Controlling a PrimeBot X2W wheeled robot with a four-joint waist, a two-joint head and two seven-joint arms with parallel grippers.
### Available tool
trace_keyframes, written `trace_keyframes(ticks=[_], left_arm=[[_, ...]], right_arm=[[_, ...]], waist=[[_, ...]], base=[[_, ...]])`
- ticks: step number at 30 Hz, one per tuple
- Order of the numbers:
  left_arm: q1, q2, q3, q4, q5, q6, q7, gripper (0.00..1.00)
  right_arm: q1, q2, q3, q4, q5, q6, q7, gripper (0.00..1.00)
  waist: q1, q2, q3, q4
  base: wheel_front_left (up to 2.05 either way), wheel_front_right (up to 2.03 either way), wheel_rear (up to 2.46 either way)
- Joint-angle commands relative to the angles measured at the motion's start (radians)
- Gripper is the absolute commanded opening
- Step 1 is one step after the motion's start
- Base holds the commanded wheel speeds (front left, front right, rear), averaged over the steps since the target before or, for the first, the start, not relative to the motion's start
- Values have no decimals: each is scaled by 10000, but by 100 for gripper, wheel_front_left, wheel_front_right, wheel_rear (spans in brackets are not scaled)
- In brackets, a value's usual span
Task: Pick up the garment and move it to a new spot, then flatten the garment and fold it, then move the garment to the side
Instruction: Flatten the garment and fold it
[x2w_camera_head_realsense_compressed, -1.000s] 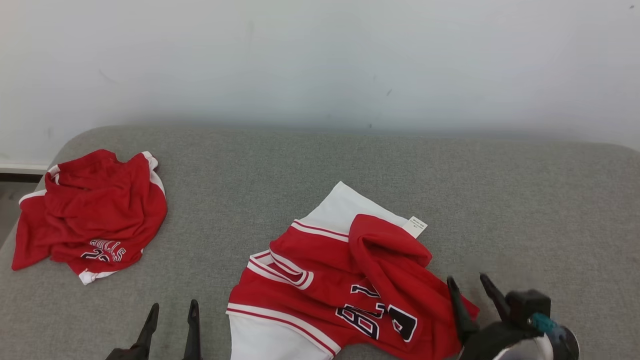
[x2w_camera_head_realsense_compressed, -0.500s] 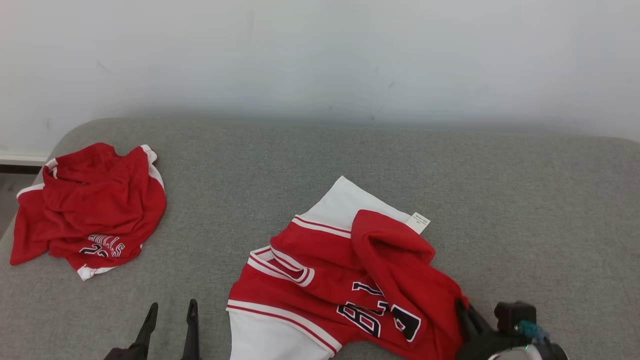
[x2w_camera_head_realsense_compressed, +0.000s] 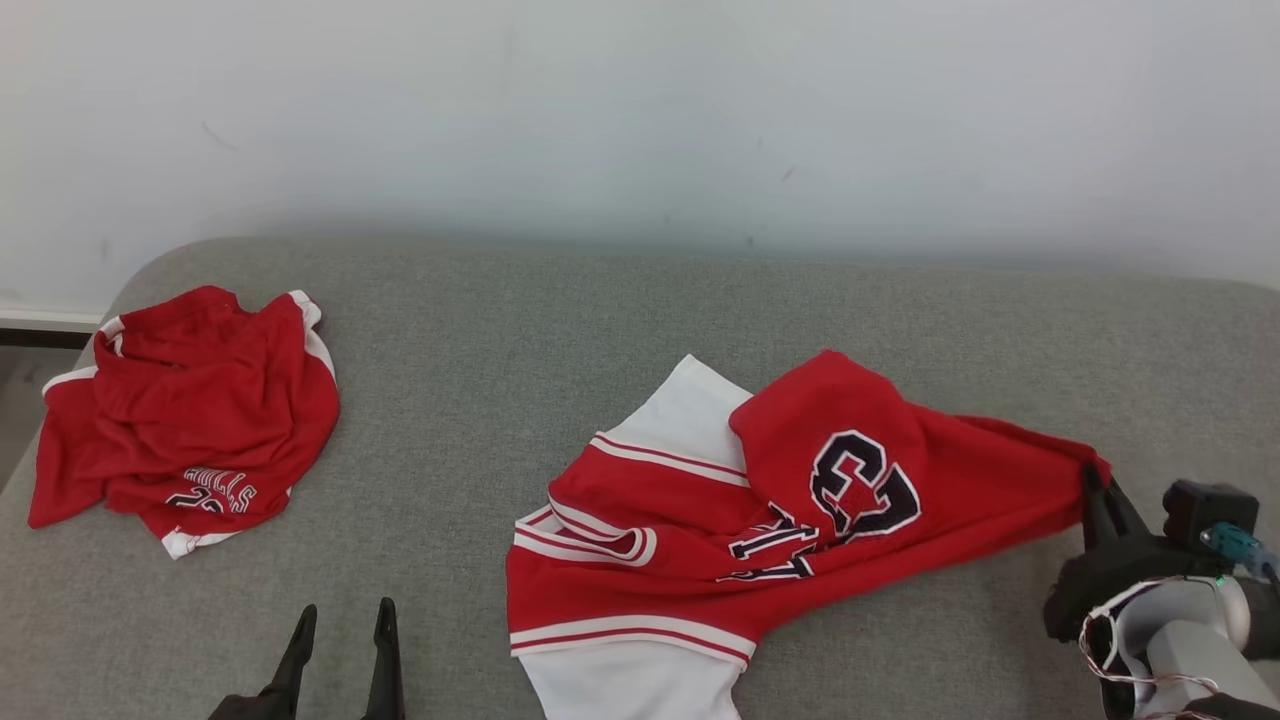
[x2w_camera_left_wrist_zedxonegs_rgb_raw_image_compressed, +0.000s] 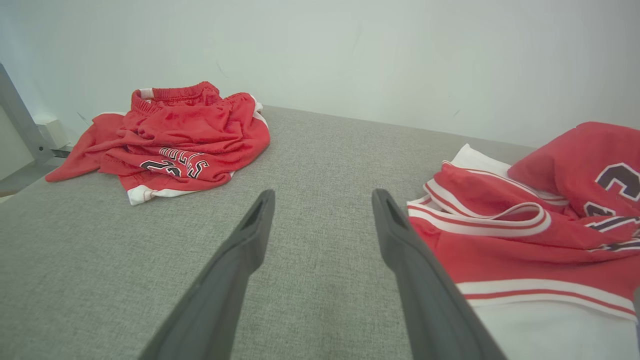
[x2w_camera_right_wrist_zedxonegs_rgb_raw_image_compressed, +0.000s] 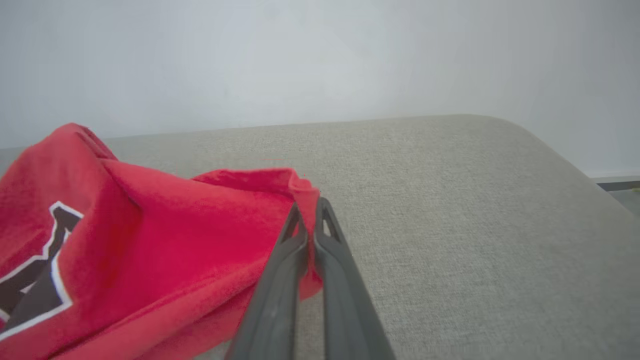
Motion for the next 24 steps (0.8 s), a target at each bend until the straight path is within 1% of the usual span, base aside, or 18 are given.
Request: trace_keyframes(ticks=[1, 6, 7, 8, 11, 18, 22, 23, 24], left_arm=[[71, -1, -6, 18, -100, -13, -23, 100], [70, -1, -30, 17, -159, 27, -23, 100], [63, -1, -35, 18, -158, 37, -23, 100], [57, -2, -33, 22, -168, 44, -23, 100], [54, -1, -5, 19, -159, 52, -23, 100], [112, -1, 43, -63, -90, 65, -23, 100], [188, -2, 62, -96, -85, 48, -23, 100], [188, -2, 62, -96, -85, 48, -23, 100], [211, -1, 72, -99, -86, 44, -23, 100]], right_arm=[[-88, -46, -122, 167, -69, 33, 10, 0], [-135, 46, -314, 780, -274, 33, 31, 0], [-143, 55, -336, 825, -335, 33, 12, 58], [-163, 82, -404, 856, -378, 33, -9, 100], [-152, 161, -641, 635, -574, 33, -48, 100], [763, 548, -1262, -1521, -1009, 33, -44, 100], [1566, 850, -1324, -2782, -1136, 33, -45, 100], [1566, 850, -1324, -2782, -1136, 33, -45, 100], [1779, 930, -1315, -3096, -1136, 33, -45, 100]], waist=[[0, 0, -3, 14], [0, 0, 28, 13], [0, 0, 31, 1], [0, 0, 29, -14], [0, 0, 3, -82], [0, 0, -82, -278], [0, 0, -159, -373], [0, 0, -159, -373], [0, 0, -175, -397]], base=[[0, 0, 0], [0, 0, 0], [0, 0, 0], [0, 0, 0], [0, 0, 0], [0, 0, 0], [0, 0, 0], [0, 0, 0], [0, 0, 0]])
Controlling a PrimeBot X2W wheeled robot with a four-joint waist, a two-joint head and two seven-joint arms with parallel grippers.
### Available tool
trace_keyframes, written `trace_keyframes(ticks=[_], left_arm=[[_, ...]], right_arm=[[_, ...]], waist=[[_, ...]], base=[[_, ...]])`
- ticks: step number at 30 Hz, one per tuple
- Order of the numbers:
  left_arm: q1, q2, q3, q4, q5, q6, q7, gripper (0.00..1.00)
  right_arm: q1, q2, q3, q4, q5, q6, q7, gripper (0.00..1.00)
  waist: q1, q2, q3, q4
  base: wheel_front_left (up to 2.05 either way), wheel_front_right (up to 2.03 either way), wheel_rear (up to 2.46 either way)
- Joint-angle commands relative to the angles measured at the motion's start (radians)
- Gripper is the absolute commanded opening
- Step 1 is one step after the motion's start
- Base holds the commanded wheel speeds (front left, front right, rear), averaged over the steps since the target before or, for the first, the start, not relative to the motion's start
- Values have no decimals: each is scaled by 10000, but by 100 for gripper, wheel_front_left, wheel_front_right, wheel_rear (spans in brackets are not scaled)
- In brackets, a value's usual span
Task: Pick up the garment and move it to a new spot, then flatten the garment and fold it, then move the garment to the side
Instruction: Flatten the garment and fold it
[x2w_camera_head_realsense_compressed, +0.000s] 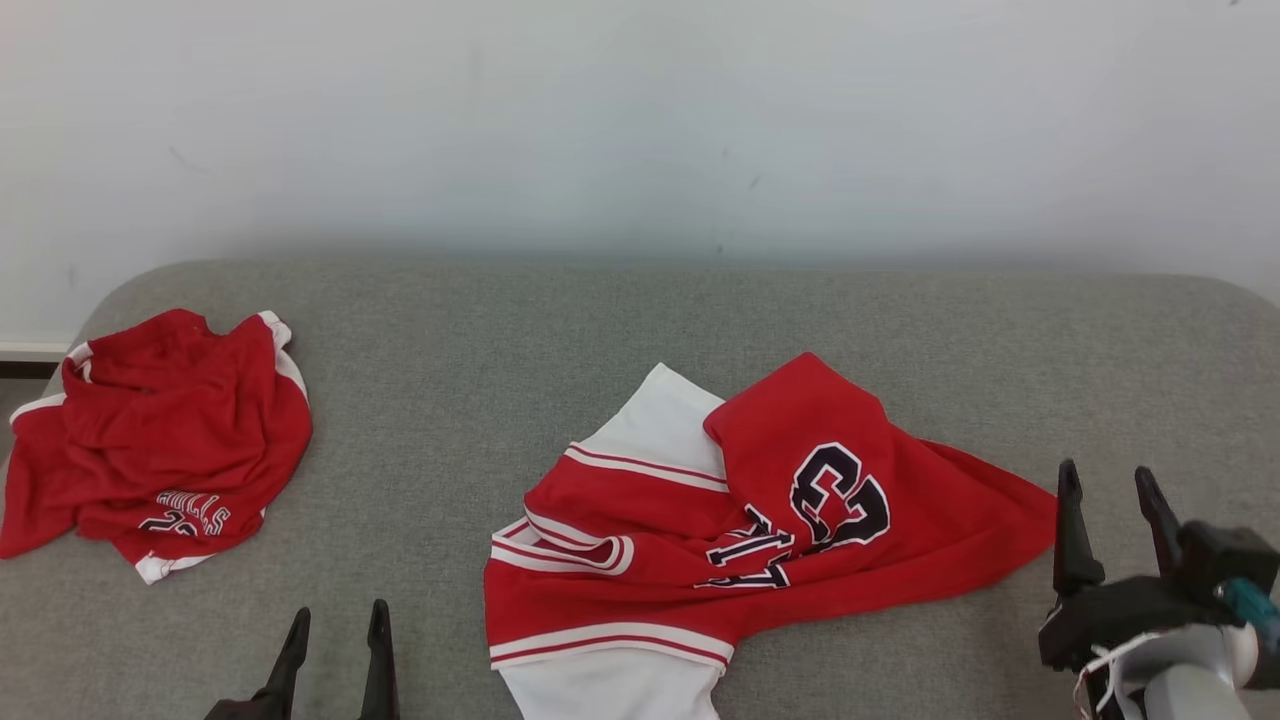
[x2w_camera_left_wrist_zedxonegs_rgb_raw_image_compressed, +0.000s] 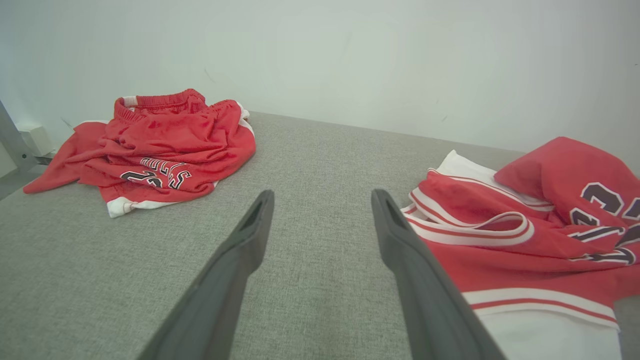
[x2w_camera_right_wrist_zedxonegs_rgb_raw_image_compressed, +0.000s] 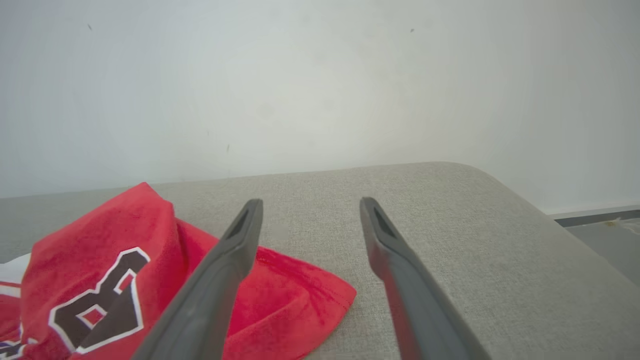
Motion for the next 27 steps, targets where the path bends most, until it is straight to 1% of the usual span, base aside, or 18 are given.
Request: trace_keyframes(ticks=[1, 3, 8, 14, 18, 27], left_arm=[[172, 3, 9, -41, 17, -41, -23, 100], [169, 3, 15, -46, 26, -35, -23, 100], [227, 1, 89, -187, 158, -54, -23, 100], [292, 1, 211, -282, 457, -106, -23, 100], [419, 1, 145, -439, 590, -9, -23, 100], [613, 3, -65, -555, 992, 82, -23, 100]], right_arm=[[192, 54, 10, -84, -93, 33, -7, 100], [601, 186, 19, -767, -65, 33, -9, 100], [1765, 456, 467, -2487, 255, 33, -8, 100], [2870, 690, 955, -3833, 530, 33, -10, 100], [3419, 793, 1186, -4138, 651, 34, -9, 100], [3768, 846, 1510, -4137, 711, 34, -9, 100]], waist=[[0, 0, -26, -25], [0, 0, -64, -53], [0, 0, -116, -142], [0, 0, -150, -232], [0, 0, -192, -305], [0, 0, -276, -501]], base=[[0, 0, 0], [0, 0, 0], [0, 0, 0], [0, 0, 0], [0, 0, 0], [0, 0, 0]])
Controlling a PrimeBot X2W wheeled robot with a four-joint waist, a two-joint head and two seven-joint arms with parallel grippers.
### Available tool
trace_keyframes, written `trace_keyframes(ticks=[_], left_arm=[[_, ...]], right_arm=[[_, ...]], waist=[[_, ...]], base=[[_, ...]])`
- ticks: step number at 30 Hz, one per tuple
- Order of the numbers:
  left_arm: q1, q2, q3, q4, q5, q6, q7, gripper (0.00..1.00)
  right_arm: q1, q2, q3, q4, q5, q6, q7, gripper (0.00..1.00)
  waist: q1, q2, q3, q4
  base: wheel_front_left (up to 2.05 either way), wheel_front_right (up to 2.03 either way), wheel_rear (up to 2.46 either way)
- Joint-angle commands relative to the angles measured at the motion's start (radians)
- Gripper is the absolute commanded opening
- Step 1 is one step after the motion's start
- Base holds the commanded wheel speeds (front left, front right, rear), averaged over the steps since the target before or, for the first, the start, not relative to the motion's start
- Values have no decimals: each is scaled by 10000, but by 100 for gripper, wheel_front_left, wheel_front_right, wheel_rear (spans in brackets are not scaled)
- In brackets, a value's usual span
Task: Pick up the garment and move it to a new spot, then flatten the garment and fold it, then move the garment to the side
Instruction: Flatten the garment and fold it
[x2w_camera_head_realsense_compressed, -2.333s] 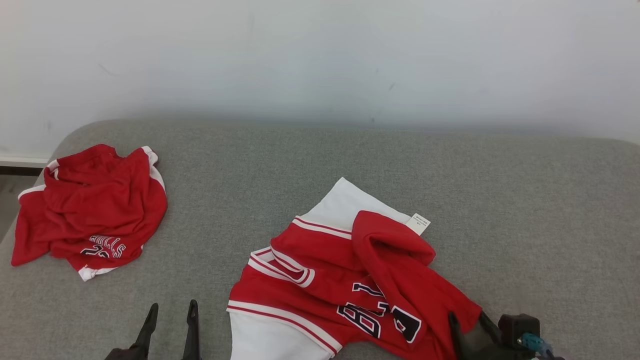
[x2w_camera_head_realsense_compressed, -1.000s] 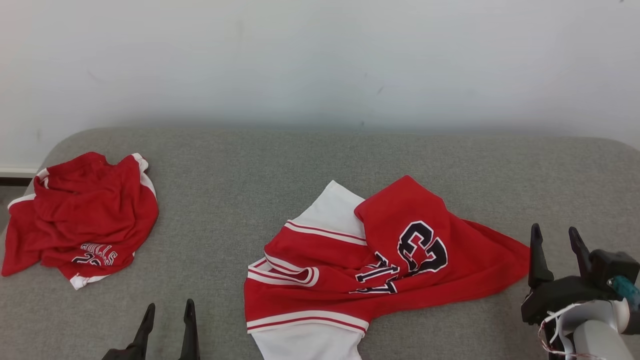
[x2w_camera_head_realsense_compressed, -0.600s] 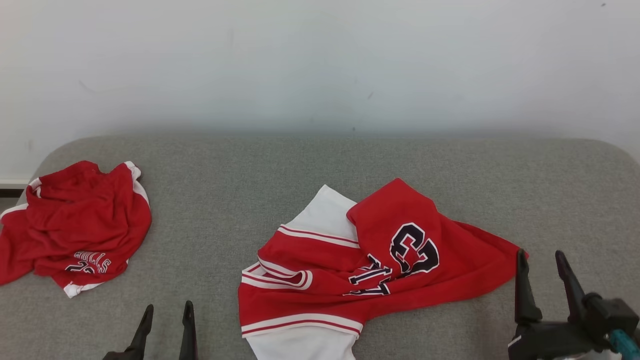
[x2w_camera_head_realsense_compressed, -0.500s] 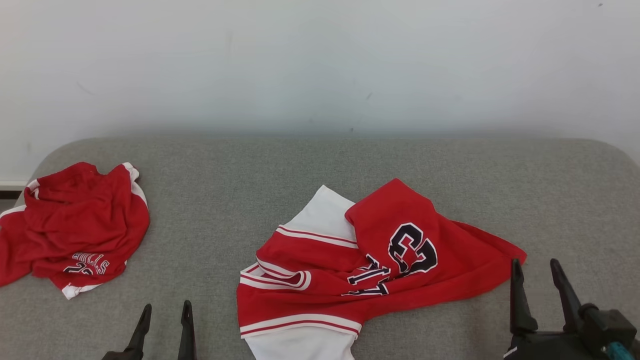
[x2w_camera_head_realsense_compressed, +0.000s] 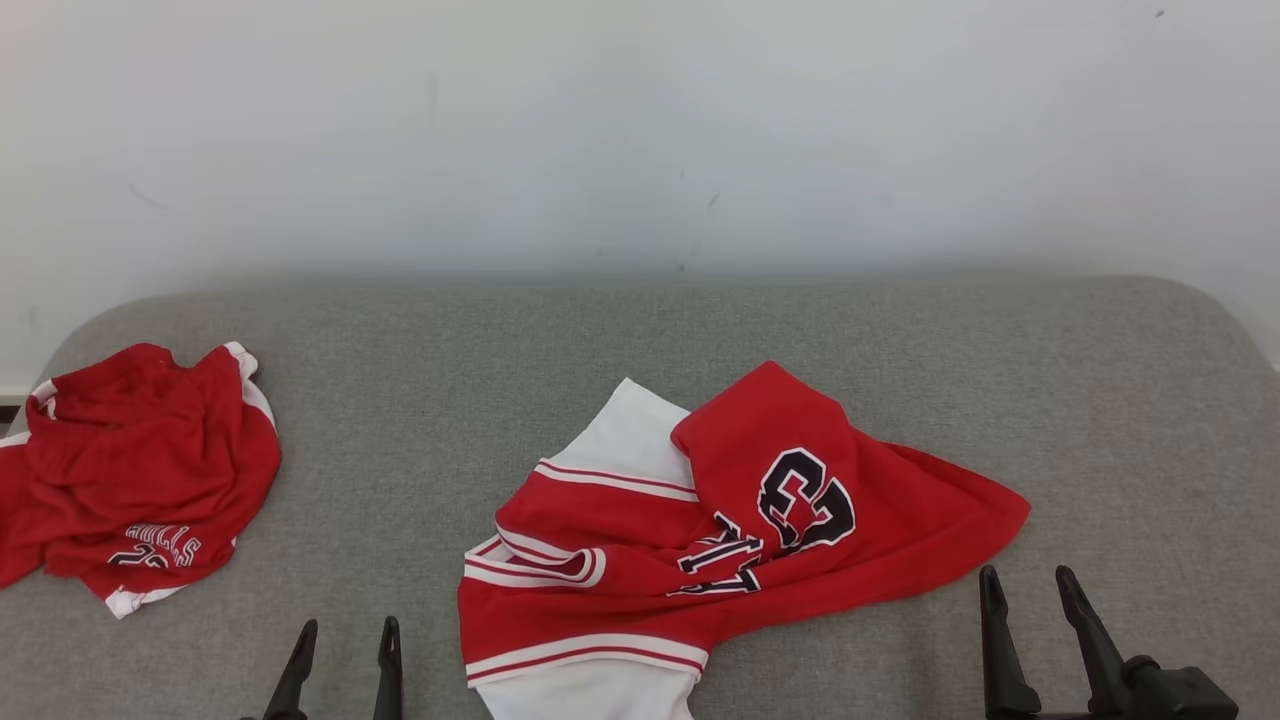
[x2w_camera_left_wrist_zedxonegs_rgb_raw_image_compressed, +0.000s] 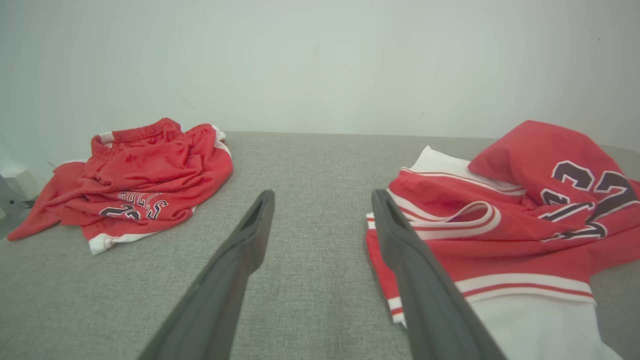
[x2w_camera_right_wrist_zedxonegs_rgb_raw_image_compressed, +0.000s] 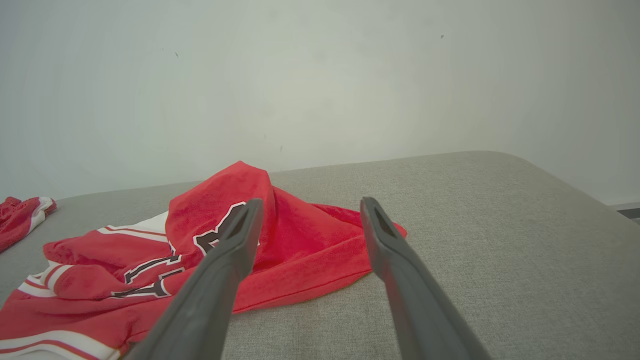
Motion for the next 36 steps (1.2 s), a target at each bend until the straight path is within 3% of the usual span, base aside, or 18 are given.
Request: trace_keyframes(ticks=[1, 11, 17, 24, 30, 36], left_arm=[[201, 2, -50, -67, 113, 63, -23, 100], [144, 2, -56, -138, 342, 41, -23, 100], [252, 0, -270, 463, -446, -92, -23, 100], [410, 3, -2028, 1837, -1267, -362, -23, 100], [581, 4, -3499, 2317, -2073, -201, -23, 100], [295, -22, -4376, 2802, -2474, -68, 7, 100]], right_arm=[[142, 16, 77, -3, 87, 34, -9, 100], [-73, 17, 105, 96, 87, 34, -9, 100], [-303, 19, -51, 768, -81, 34, -10, 100], [-1612, -159, -364, 2551, -880, 34, -11, 100], [-2966, -535, -589, 4284, -1181, 32, -10, 100], [-4181, -865, -880, 5964, -1464, 32, -10, 100]], waist=[[1, 0, -24, -41], [1, 0, 33, -135], [1, 0, 123, -90], [1, 0, 289, -75], [1, 0, 429, 117], [1, 0, 762, 420]], base=[[0, 0, 0], [0, 0, 0], [0, 0, 0], [0, 0, 0], [0, 0, 0], [0, 0, 0]])
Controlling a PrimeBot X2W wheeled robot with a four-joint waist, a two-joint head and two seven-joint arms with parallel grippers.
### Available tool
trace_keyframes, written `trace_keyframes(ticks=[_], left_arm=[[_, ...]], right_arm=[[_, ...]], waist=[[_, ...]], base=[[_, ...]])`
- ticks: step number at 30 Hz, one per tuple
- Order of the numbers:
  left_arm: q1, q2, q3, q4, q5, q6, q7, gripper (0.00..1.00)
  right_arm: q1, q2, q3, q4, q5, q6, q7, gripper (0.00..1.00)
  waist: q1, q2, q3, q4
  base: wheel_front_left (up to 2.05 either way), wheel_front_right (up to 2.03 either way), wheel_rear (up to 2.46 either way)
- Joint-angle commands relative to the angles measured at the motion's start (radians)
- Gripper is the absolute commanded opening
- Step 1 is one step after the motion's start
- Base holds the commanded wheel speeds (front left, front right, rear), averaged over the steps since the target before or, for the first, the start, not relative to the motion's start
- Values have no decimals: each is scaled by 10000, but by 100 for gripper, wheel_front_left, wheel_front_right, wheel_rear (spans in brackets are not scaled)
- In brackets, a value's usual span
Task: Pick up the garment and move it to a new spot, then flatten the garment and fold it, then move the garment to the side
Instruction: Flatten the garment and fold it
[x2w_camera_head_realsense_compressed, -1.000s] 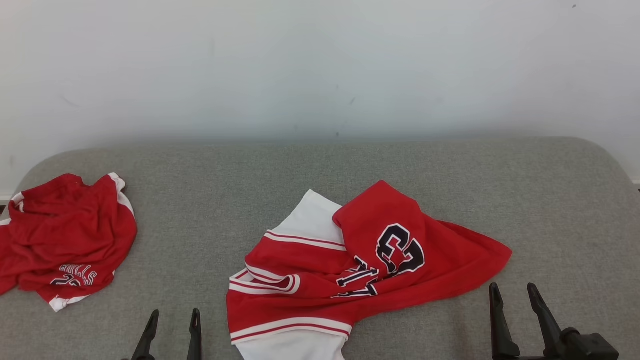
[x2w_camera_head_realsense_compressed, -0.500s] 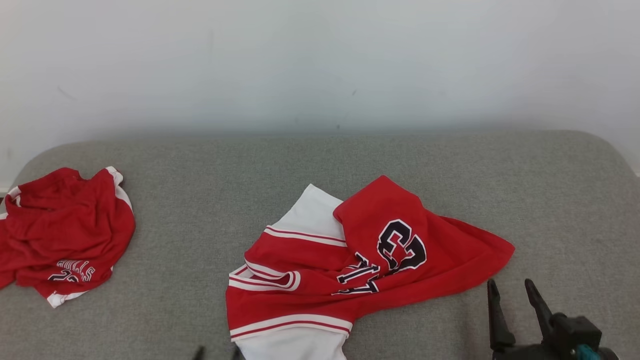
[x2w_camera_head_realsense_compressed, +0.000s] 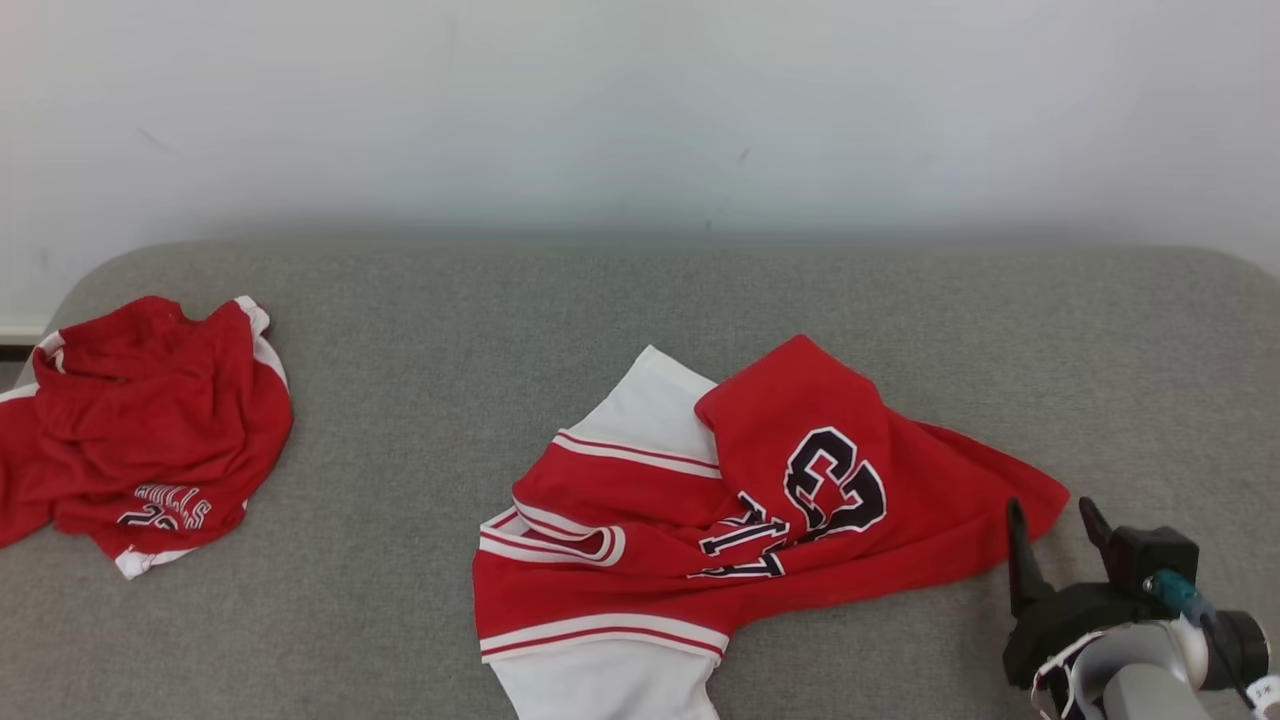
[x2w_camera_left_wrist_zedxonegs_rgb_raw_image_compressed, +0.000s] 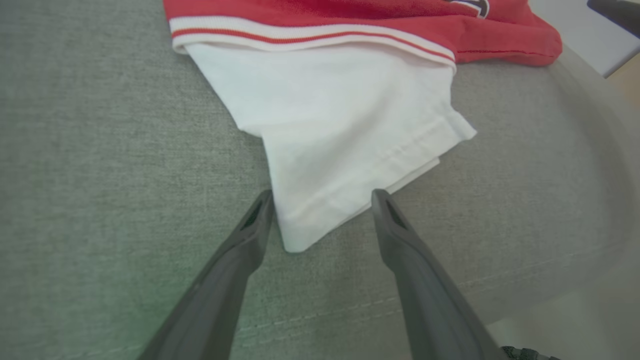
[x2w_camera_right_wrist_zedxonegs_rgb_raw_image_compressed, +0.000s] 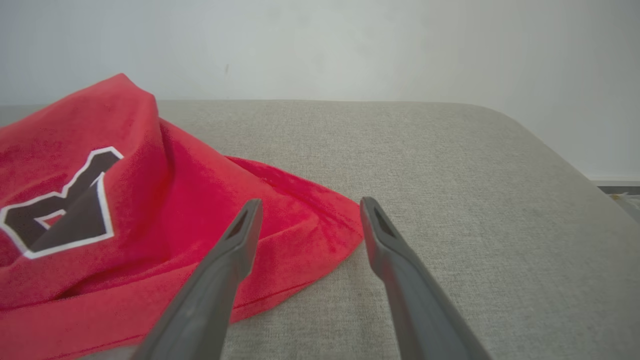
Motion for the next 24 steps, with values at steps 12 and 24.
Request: trace_keyframes(ticks=[12, 24], left_arm=[[-1247, -16, -425, 1024, -254, -79, 21, 100], [-1726, 4, -822, 1499, -810, -154, 49, 100]], right_arm=[[-2050, -629, -1250, 2794, -907, 24, -8, 100], [-2800, -676, -2656, 4375, -1760, 24, 83, 30]], waist=[[0, -1, 936, 439], [0, -1, 1208, 689]], base=[[0, 0, 0], [0, 0, 0]])
